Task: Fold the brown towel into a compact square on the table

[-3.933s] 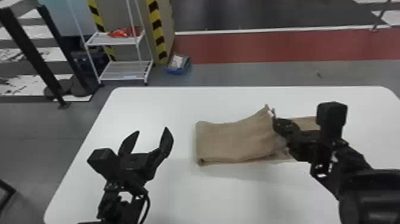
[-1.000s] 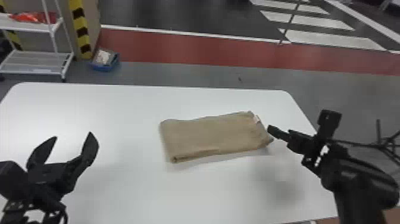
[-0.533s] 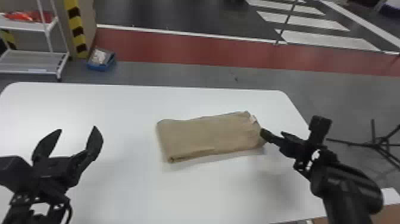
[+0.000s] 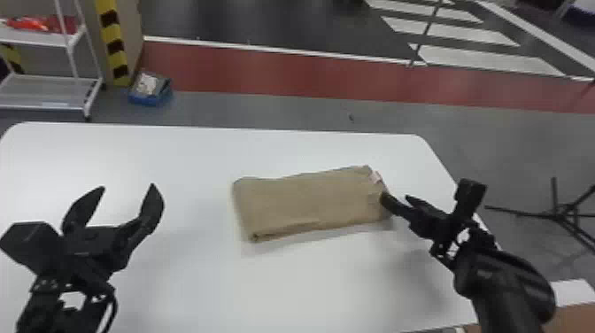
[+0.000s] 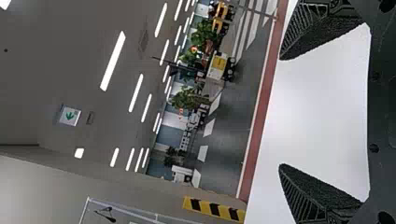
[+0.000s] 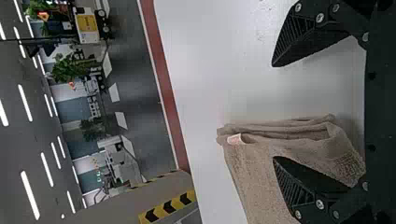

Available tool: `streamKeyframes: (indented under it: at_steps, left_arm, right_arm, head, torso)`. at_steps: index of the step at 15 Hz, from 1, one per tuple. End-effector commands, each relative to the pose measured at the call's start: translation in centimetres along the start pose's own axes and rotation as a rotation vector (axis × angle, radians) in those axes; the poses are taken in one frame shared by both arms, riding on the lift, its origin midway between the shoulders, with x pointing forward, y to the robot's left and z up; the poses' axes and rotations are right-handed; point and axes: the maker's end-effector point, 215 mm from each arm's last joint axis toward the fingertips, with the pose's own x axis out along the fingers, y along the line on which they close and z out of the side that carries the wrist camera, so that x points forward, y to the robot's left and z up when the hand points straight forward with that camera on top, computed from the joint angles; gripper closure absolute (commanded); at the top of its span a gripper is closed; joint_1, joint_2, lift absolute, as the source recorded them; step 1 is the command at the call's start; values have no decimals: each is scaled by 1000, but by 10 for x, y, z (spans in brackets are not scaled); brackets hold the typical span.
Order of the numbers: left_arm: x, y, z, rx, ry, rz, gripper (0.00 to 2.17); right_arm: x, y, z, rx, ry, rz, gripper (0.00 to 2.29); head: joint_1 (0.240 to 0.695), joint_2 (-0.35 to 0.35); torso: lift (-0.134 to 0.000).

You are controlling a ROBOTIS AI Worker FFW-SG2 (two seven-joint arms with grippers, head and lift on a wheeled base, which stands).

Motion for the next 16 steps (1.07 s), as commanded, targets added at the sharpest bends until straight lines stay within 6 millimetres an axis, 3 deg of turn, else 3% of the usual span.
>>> streamKeyframes:
  at_steps: [1, 5, 8, 11, 13, 16]
  left_arm:
    - [3, -5, 0, 3, 1, -11, 49]
    - [4, -7, 0, 2, 0, -16, 49]
    - [4, -5, -1, 5, 5, -16, 49]
    - [4, -6, 0, 5, 4, -16, 53]
    - [3, -5, -1, 5, 5, -16, 56]
    - [3, -5, -2, 2, 7, -14, 56]
  right_arm:
    - [1, 7, -4, 2, 10, 28, 353]
    - [3, 15, -16, 12, 47, 48, 761]
    - [4, 16, -22, 34, 69, 50, 1409]
    - [-2, 13, -22, 84, 71, 57, 1895]
    - [-12, 3, -23, 116, 77, 39, 1959]
    - [-39, -6, 13, 198, 7, 39, 1956]
  head:
    - [695, -241]
    - [695, -234]
    - [695, -230]
    - [695, -226]
    - [695, -228]
    - [695, -246]
  torso:
    - [-99]
    - [-99]
    - [-99]
    - [-99]
    - [-99]
    - [-99]
